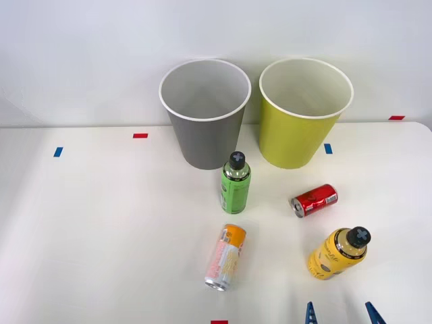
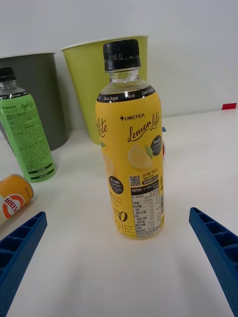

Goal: Put cans in the gray bin, plastic bottles in the light green bin

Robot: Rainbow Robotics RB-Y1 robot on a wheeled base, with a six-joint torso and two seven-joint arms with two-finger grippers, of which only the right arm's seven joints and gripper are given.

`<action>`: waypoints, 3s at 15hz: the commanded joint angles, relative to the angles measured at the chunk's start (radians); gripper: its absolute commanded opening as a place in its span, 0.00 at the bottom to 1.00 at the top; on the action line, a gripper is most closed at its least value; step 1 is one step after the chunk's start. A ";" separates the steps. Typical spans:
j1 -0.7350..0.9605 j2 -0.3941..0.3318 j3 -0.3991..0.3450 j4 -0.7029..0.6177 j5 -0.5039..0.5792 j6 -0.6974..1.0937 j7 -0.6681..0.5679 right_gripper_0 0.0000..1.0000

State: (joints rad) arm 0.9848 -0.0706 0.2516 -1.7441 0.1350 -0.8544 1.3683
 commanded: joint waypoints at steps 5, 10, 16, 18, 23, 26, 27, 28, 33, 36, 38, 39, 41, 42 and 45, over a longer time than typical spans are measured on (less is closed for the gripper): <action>-0.014 -0.006 -0.003 0.041 0.002 0.021 0.000 1.00; -0.028 -0.086 0.052 -0.018 -0.049 0.018 0.003 1.00; -0.123 -0.183 0.140 -0.032 -0.282 0.015 0.201 1.00; -0.140 -0.206 0.156 -0.034 -0.344 0.006 0.273 1.00; -0.144 -0.215 0.127 -0.055 -0.368 0.002 0.275 1.00; -0.169 -0.222 0.127 -0.055 -0.403 0.003 0.281 1.00; -0.183 -0.227 0.129 -0.055 -0.410 0.008 0.284 1.00; -0.192 -0.229 0.130 -0.055 -0.413 0.017 0.287 1.00; -0.247 -0.232 0.129 -0.055 -0.439 0.067 0.299 1.00; -0.259 -0.232 0.126 -0.055 -0.443 0.101 0.314 1.00; -0.272 -0.230 0.127 -0.054 -0.449 0.112 0.330 1.00; -0.278 -0.227 0.124 -0.054 -0.453 0.121 0.337 1.00; -0.287 -0.224 0.120 -0.052 -0.460 0.137 0.350 1.00; -0.290 -0.224 0.118 -0.052 -0.465 0.146 0.354 1.00; -0.313 -0.216 0.129 -0.052 -0.492 0.172 0.370 1.00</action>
State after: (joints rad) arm 0.6821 -0.2904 0.3737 -1.7969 -0.3466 -0.6944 1.7322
